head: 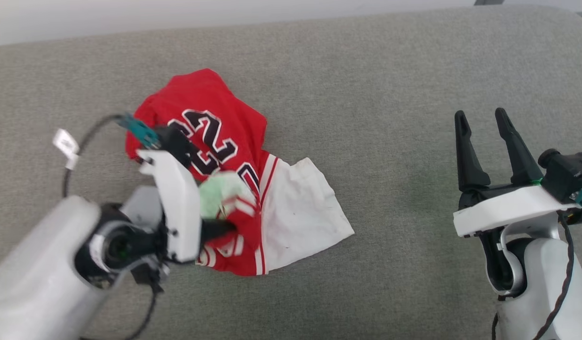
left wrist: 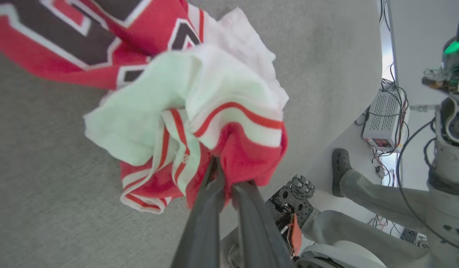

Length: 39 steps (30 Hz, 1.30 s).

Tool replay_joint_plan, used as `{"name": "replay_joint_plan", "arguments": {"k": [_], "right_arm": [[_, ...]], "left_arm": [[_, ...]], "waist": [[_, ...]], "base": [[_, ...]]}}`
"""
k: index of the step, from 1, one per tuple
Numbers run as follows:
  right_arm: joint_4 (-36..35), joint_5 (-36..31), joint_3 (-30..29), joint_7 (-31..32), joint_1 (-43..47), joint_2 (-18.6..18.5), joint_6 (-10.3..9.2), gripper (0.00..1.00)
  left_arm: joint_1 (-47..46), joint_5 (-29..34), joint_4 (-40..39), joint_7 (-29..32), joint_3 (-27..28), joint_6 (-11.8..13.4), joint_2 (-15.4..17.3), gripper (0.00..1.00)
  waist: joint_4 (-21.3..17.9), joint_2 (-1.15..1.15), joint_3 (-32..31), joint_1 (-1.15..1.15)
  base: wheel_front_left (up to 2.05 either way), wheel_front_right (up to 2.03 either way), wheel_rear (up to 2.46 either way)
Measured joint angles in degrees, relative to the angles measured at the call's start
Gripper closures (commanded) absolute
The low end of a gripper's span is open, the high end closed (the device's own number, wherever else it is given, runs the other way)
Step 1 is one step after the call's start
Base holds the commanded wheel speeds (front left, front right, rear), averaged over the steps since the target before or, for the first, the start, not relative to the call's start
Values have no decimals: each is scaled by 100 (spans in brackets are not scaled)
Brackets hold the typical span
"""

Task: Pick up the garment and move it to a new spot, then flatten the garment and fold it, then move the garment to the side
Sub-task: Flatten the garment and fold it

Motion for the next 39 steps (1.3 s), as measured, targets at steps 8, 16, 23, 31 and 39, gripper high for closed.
{"name": "replay_joint_plan", "arguments": {"k": [8, 16, 23, 31, 39], "right_arm": [[111, 91, 51, -69, -77, 0, 0, 0], [190, 77, 77, -160, -183, 0, 0, 0], [258, 60, 105, -185, -183, 0, 0, 0], [296, 88, 177, -208, -185, 1, 0, 0], [250, 122, 198, -205, -181, 0, 0, 0]], "left_arm": [[285, 307, -45, 189, -612, -90, -108, 0], [-86, 358, -80, 200, -271, -81, 163, 0], [-605, 380, -73, 431, -80, 77, 335, 0], [-833, 463, 464, 616, -245, 82, 170, 0], [-741, 636, 1107, 603, -527, -70, 54, 0]], "waist": [[-139, 0, 139, 0], [-118, 0, 67, 0], [-100, 0, -88, 0], [-180, 0, -174, 0], [-357, 0, -103, 0]], "base": [[0, 0, 0], [0, 0, 0], [0, 0, 0], [0, 0, 0], [0, 0, 0]]}}
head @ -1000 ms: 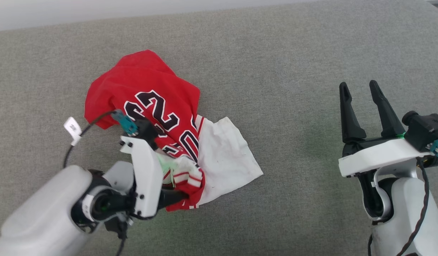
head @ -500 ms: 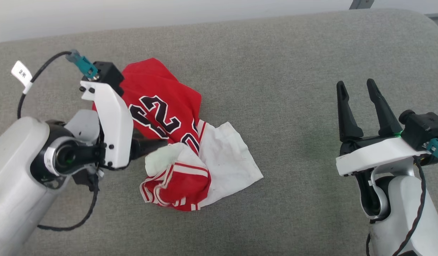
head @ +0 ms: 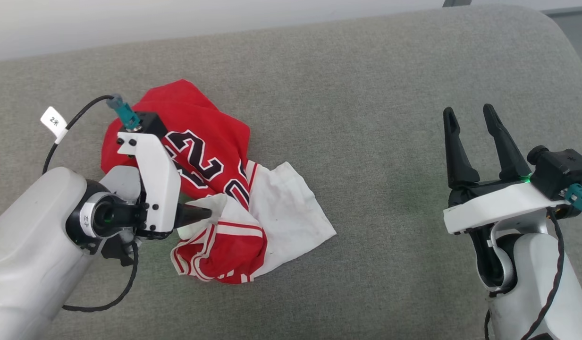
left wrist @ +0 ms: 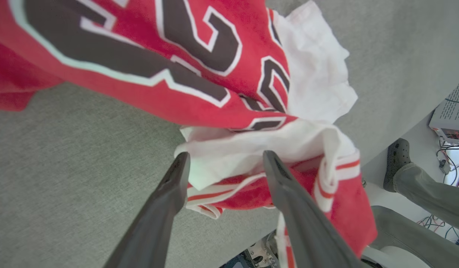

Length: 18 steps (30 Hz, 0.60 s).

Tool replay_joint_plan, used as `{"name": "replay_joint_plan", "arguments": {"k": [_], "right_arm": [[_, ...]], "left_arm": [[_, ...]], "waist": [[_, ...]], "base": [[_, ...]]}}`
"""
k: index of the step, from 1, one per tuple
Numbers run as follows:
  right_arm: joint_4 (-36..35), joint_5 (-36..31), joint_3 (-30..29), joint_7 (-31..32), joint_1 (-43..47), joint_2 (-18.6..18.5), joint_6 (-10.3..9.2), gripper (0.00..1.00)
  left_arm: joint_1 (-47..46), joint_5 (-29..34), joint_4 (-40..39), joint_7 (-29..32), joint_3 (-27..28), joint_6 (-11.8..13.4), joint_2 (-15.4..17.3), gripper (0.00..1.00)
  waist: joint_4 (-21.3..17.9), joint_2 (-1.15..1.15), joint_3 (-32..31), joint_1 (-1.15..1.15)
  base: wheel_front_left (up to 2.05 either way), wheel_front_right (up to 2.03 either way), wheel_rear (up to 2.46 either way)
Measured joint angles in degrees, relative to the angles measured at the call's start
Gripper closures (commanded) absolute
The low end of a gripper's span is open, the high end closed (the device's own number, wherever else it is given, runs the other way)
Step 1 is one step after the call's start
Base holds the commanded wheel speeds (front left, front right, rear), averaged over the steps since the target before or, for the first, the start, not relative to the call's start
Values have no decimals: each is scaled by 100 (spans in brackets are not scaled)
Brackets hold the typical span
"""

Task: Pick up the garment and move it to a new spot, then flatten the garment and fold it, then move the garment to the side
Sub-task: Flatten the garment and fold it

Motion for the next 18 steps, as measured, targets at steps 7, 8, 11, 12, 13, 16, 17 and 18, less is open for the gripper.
{"name": "replay_joint_plan", "arguments": {"k": [7, 8, 11, 12, 13, 16, 17, 18], "right_arm": [[-18, 57, 22, -11, -14, 0, 0, 0], [-19, 57, 18, -13, -22, 0, 0, 0], [-23, 57, 2, -22, -34, 0, 0, 0], [-23, 56, -9, -26, -34, 0, 0, 0], [-23, 56, -22, -27, -38, 0, 0, 0], [-27, 45, -75, -27, -42, -1, 0, 0], [-32, 36, -98, -27, -41, 0, 0, 0], [-37, 22, -122, -26, -40, 0, 0, 0]], "left_arm": [[5, 126, 806, -241, -81, -249, -212, 64], [5, 124, 862, -243, -88, -294, -238, 100], [-5, 123, 1045, -248, -88, -417, -237, 100], [-10, 110, 1083, -252, -66, -426, -238, 100], [-21, 79, 1096, -257, -34, -427, -240, 100], [-103, 68, 1016, -341, 40, -491, -192, 100], [-105, 55, 949, -363, 92, -497, -163, 100], [-104, 26, 865, -412, 126, -508, -113, 100]], "waist": [[-107, 0, 193, 0], [-109, 0, 213, 0], [-100, 0, 254, 0], [-91, 0, 259, 0], [-81, 0, 260, 0], [-32, 0, 256, 0], [-10, 0, 250, 0], [16, 0, 242, 0]], "base": [[0, 0, 0], [0, 0, 0], [0, 0, 0], [0, 0, 0], [0, 0, 0], [0, 0, 0], [0, 0, 0], [0, 0, 0]]}}
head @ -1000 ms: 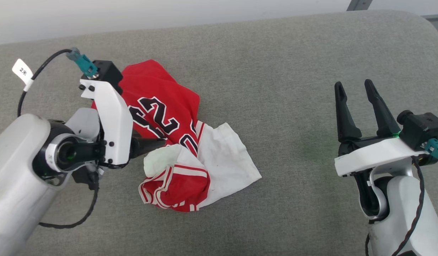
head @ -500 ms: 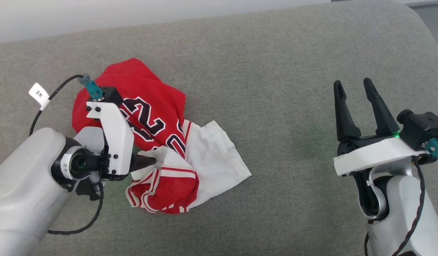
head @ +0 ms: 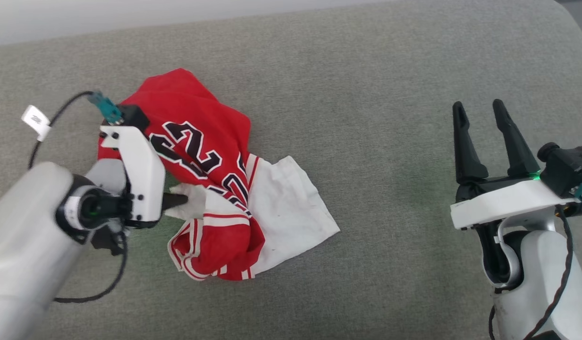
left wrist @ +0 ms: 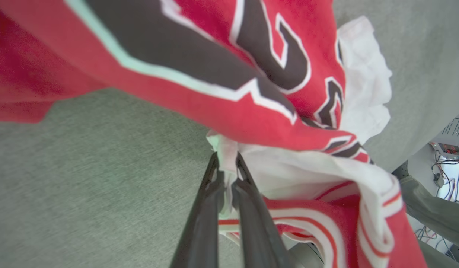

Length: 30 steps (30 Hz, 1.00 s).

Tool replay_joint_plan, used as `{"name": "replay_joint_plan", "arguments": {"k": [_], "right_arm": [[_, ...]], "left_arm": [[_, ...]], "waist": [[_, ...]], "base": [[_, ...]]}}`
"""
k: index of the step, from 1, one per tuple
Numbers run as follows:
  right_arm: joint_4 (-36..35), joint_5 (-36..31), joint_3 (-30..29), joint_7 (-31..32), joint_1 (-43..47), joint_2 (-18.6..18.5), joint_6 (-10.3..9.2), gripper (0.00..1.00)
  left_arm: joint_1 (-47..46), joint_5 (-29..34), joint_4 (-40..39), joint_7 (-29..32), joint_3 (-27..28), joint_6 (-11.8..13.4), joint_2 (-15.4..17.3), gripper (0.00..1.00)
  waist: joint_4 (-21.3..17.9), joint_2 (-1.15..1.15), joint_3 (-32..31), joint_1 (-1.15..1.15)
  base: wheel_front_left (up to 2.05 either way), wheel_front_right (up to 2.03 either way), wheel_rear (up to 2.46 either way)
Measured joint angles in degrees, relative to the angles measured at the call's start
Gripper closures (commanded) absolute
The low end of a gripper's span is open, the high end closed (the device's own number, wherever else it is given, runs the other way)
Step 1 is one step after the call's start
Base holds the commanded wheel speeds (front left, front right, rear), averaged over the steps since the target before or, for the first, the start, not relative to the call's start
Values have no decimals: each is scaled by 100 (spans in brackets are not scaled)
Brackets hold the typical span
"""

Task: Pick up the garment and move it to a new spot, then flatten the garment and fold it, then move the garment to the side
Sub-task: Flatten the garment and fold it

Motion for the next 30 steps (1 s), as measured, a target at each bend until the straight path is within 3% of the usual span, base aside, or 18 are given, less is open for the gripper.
{"name": "replay_joint_plan", "arguments": {"k": [5, 12, 22, 23, 24, 26, 27, 28, 29, 30], "right_arm": [[-42, -53, -116, 25, 12, -1, 0, 0], [-105, -103, -152, 89, 11, 0, 0, 0], [-208, -163, -156, 214, -5, 0, -1, 0], [-218, -163, -152, 235, -7, 3, 0, 0], [-223, -163, -155, 241, -12, 2, 0, 0], [-229, -164, -158, 254, -15, -1, 0, 0], [-232, -168, -160, 265, -16, -1, 0, 0], [-235, -181, -155, 287, -18, 0, 0, 0], [-240, -196, -153, 291, -18, 1, 0, 0], [-243, -205, -144, 311, -19, 0, -1, 0]], "left_arm": [[81, -70, -505, -265, 288, -29, 405, 100], [539, -132, -1125, -793, 744, 168, 1029, 100], [1496, -120, -818, -1616, 1091, 401, 1616, 100], [1560, -132, -710, -1663, 1092, 417, 1604, 93], [1613, -113, -601, -1711, 1073, 416, 1596, 74], [1644, -94, -488, -1748, 1044, 404, 1573, 67], [1651, -81, -346, -1801, 1029, 368, 1535, 51], [1652, -78, -215, -1860, 1028, 360, 1481, 46], [1652, -70, -58, -1911, 1018, 307, 1423, 51], [1652, -69, 78, -1964, 1018, 260, 1348, 27]], "waist": [[159, 0, -21, 0], [419, 0, -35, 0], [597, 0, -11, 0], [605, 0, -5, 0], [611, 0, 0, 0], [618, 0, 5, 0], [626, 0, 7, 0], [635, 0, 6, 0], [643, 0, 4, 0], [650, 0, 0, 0]], "base": [[0, 0, 0], [0, 0, 0], [0, 0, 0], [0, 0, 0], [0, 0, 0], [0, 0, 0], [0, 0, 0], [0, 0, 0], [0, 0, 0], [0, 0, 0]]}}
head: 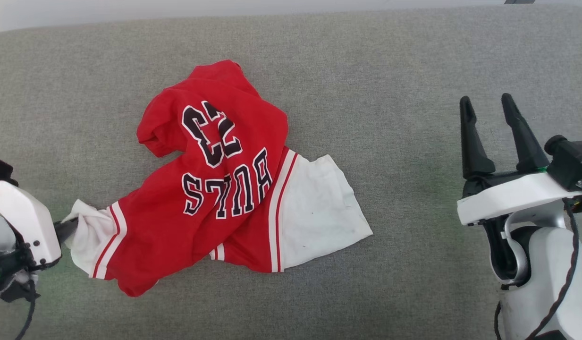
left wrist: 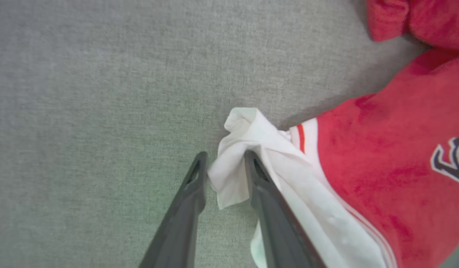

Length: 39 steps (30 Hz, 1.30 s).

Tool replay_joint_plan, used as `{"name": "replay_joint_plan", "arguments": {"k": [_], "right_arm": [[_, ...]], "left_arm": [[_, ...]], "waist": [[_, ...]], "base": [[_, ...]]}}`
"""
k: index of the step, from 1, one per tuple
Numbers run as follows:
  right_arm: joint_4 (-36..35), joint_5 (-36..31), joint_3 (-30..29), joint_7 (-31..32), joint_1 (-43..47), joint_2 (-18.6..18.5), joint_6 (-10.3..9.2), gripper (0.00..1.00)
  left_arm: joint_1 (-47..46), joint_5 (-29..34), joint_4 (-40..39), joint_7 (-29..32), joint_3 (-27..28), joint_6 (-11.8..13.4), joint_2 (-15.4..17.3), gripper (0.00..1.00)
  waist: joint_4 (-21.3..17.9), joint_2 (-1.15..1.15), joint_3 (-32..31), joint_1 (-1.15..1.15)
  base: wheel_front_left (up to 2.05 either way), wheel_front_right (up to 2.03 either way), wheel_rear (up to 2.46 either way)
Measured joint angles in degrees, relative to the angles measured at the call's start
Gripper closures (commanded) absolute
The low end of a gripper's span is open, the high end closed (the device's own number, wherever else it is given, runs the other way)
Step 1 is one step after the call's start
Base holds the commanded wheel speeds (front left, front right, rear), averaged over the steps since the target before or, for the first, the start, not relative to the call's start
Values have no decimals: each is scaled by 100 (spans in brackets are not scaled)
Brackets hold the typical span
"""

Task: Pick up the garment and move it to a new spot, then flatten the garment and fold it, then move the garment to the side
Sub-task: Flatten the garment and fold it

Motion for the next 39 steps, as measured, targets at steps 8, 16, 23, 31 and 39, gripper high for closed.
{"name": "replay_joint_plan", "arguments": {"k": [8, 16, 23, 31, 39], "right_arm": [[0, 0, 243, 294, 70, 0, 1, 0], [68, 214, 834, 1262, 334, -98, 1, 0], [216, 520, 1162, 2509, 480, -348, 1, 0], [478, 601, 1337, 3757, 379, -686, 1, 0], [1157, 572, 1504, 4333, 21, -890, 0, 0]], "left_arm": [[-82, 0, 649, -522, 110, -280, -289, 0], [133, 205, 202, -1653, 394, -403, -230, 0], [687, 584, -441, -3164, 639, -449, -287, 0], [1350, 922, -922, -4521, 853, -393, -520, 0], [1881, 1505, -1240, -4809, 1340, -359, -1170, 0]], "waist": [[75, 0, -144, 0], [253, 0, -388, 0], [528, 0, -549, 0], [929, 0, -612, 0], [1352, 0, -529, 0]], "base": [[0, 0, 0], [0, 0, 0], [0, 0, 0], [0, 0, 0], [0, 0, 0]]}}
